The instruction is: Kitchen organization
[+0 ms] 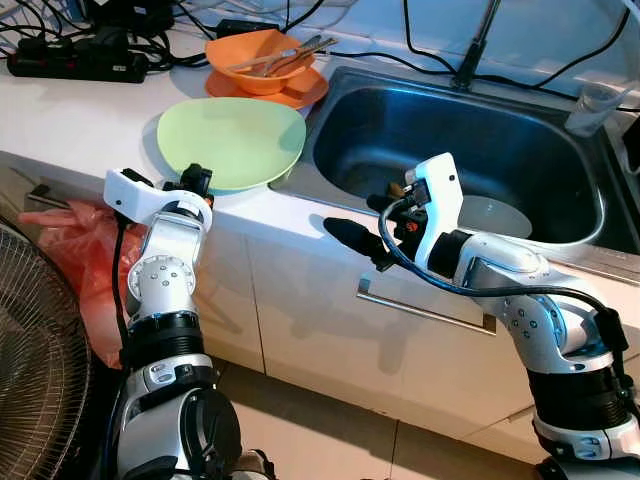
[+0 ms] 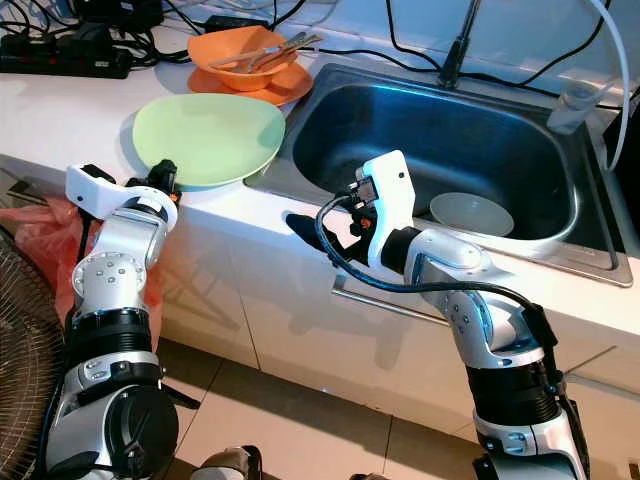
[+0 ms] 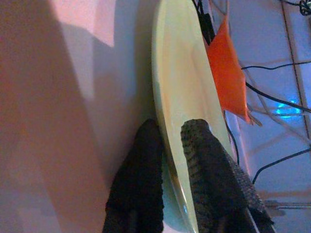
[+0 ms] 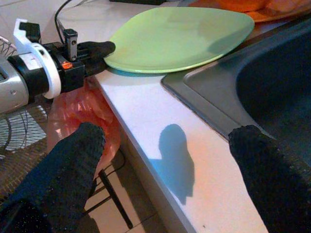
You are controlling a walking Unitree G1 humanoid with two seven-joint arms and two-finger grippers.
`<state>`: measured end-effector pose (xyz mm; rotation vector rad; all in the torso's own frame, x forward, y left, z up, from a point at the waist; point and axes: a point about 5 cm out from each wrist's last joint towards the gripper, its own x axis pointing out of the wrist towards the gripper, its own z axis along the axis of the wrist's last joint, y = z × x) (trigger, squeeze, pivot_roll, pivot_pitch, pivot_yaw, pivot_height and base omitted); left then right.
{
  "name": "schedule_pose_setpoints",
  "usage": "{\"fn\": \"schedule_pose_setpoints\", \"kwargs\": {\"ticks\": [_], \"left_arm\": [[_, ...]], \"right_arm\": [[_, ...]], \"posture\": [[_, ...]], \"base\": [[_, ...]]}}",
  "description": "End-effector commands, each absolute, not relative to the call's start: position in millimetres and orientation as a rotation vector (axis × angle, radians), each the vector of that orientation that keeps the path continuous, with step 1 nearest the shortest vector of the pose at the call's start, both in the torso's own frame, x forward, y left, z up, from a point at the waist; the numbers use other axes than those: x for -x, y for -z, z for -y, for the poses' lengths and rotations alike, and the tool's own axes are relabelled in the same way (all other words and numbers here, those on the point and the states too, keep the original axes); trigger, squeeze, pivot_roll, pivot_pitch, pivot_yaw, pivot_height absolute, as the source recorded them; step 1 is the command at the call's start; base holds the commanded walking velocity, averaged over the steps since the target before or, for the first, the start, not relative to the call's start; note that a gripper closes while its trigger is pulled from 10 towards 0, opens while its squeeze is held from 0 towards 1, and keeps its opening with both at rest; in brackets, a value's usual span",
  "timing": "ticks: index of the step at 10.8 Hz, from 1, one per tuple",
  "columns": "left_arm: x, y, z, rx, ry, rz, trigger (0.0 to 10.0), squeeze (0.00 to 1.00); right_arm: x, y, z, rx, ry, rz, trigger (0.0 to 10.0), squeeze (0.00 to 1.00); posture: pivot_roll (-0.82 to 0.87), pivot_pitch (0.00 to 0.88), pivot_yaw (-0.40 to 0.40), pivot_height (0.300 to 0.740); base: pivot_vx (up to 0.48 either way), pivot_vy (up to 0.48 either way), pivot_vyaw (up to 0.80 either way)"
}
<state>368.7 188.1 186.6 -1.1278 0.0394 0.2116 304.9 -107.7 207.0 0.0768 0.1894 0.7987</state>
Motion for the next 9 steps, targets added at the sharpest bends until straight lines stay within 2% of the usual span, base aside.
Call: {"fn": "schedule_pose_setpoints", "kwargs": {"ticks": [1,9], "left_arm": [[-369.3,-185.3,-185.0,1.141,-0.208,-0.056,0.0,0.00],[-369.6,-185.7,-185.0,1.162,-0.203,-0.047,0.0,0.00]], "right_arm": [[-302.5,-206.7,110.0,-0.079,-0.802,-0.196,10.0,0.16],[-297.2,-206.6,108.1,-0.078,-0.850,-0.200,10.0,0.16]], "posture": [[0.05,0.112,-0.018,0.740],[0.05,0.104,-0.018,0.740]], "base": [[0.000,0.000,0.00],[0.000,0.000,0.00]]}}
